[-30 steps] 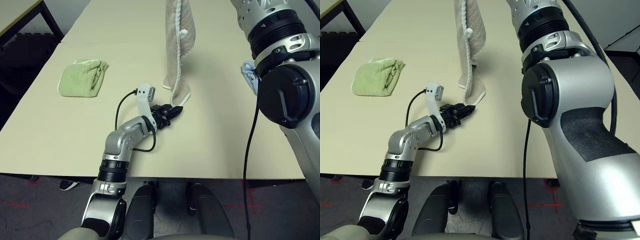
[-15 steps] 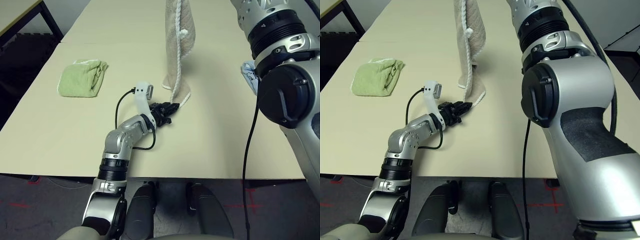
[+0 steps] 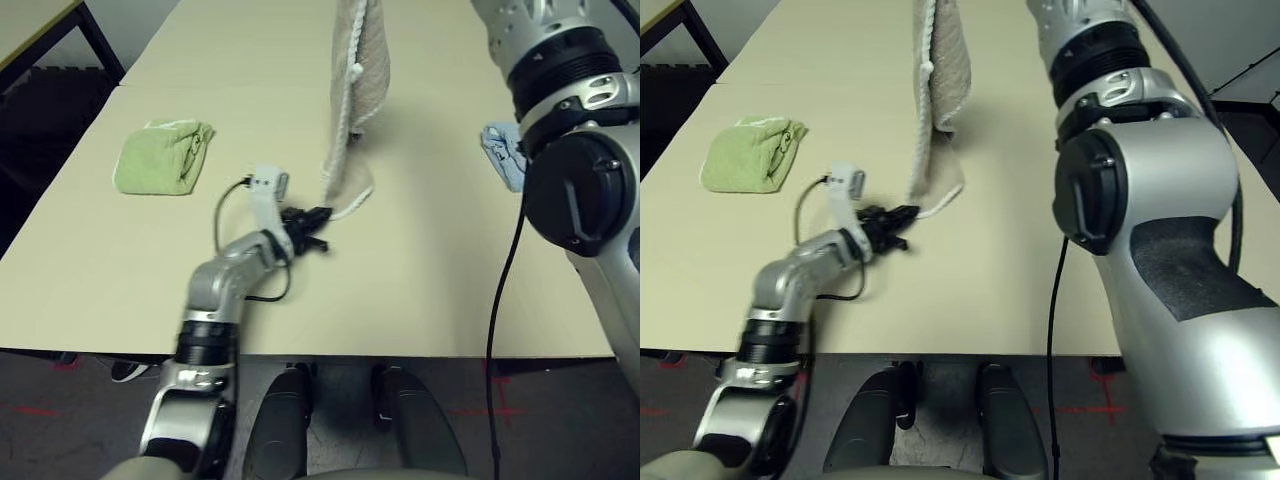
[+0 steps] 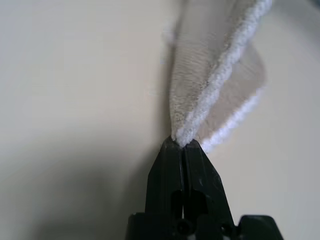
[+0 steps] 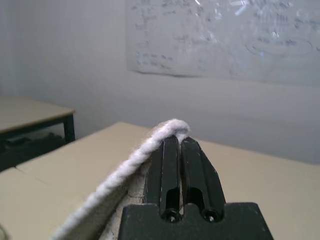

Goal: Fold the towel and set it aside.

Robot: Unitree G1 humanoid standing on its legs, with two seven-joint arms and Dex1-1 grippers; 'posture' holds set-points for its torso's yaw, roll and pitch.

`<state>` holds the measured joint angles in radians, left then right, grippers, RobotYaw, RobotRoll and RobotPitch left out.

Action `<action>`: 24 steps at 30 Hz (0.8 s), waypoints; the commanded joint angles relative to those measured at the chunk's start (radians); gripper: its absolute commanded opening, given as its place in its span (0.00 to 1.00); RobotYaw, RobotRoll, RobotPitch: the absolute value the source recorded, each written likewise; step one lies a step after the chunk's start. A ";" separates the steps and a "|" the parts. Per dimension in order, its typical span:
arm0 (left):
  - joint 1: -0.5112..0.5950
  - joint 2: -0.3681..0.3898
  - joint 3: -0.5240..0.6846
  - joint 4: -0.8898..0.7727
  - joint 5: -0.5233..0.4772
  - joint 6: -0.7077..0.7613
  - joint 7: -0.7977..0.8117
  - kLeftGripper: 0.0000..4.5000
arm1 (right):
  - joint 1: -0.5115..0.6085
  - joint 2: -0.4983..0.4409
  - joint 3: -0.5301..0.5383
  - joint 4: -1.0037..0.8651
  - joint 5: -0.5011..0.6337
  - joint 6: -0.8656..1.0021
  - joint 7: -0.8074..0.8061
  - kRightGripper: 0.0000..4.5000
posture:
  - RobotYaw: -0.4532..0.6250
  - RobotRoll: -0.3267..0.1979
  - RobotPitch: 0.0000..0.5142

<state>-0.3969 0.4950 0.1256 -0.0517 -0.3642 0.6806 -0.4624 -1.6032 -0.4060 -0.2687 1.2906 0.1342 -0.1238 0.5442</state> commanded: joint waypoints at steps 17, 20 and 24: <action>-0.137 0.337 0.180 0.006 -0.035 -0.003 -0.153 0.01 | 0.461 -0.254 0.004 -0.071 0.077 0.087 0.624 0.00 | 0.42 0.62 0.43; -0.157 0.369 0.185 0.056 -0.054 0.015 -0.190 0.01 | 0.472 -0.288 0.065 -0.083 0.035 0.134 0.752 0.00 | 0.41 0.62 0.44; -0.274 0.364 0.160 0.184 -0.034 0.005 -0.172 0.01 | 0.472 -0.312 0.162 -0.098 -0.034 0.149 0.883 0.00 | 0.40 0.62 0.48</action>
<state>-0.6418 0.8476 0.2854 0.0934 -0.4126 0.6868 -0.6443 -1.1468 -0.6961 -0.1424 1.2129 0.1372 0.0252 1.3811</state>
